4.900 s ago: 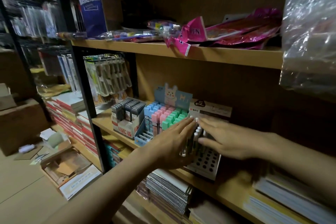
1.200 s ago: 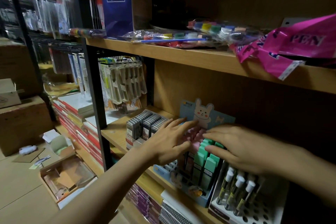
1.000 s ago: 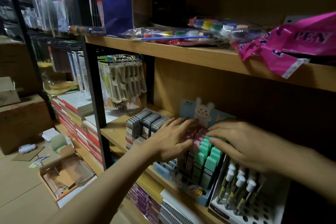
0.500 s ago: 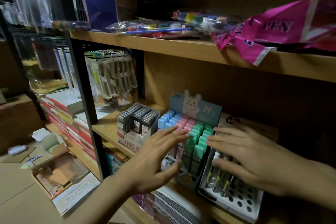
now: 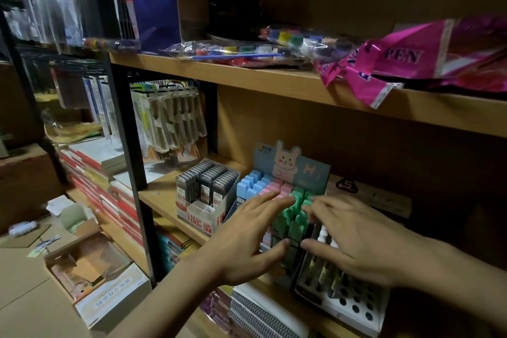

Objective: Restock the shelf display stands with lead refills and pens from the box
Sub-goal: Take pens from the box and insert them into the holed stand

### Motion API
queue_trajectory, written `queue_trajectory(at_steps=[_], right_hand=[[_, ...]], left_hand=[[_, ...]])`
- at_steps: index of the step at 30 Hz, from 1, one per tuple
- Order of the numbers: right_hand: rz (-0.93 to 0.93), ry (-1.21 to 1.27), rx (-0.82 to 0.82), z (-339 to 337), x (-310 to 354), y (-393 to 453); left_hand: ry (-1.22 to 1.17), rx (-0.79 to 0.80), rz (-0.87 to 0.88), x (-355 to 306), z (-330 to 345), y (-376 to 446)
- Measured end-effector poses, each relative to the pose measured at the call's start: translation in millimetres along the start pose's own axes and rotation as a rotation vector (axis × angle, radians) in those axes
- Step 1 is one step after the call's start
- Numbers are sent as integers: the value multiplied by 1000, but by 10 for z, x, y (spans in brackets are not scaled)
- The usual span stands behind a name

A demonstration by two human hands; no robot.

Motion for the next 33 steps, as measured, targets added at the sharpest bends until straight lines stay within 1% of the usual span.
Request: queue_trajectory(at_steps=[4, 8, 11, 14, 17, 19, 24, 26, 30, 33], right_hand=[[8, -13, 33, 35, -27, -53], [33, -34, 14, 12, -54, -65], [30, -20, 33, 36, -28, -81], [12, -7, -31, 16, -102, -122], [30, -98, -163, -93, -200, -146], [55, -143, -128, -136, -239, -155], [81, -100, -27, 23, -398, -187], [73, -74, -31, 24, -413, -198], [75, -7, -43, 25, -427, -205], [97, 37, -26, 44, -432, -189]], left_hand=[[56, 31, 25, 13, 40, 71], [50, 25, 44, 27, 46, 144], [75, 20, 75, 25, 54, 176], [78, 9, 116, 10, 84, 173], [20, -1, 127, 7, 79, 178], [5, -15, 114, 10, 67, 219], [51, 16, 78, -2, 78, 395], [62, 39, 78, -14, 93, 441], [20, 20, 75, -29, 77, 464], [-12, 44, 31, -18, 71, 492]])
Point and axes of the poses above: each hand's wrist, its own y-axis towards the middle knuckle, its own z-axis out of the palm, x = y × z, the point moved 1 cm from there along y, towards the middle knuckle, and after that the axes turned 5 degrees about z, right-handed, at the moved point
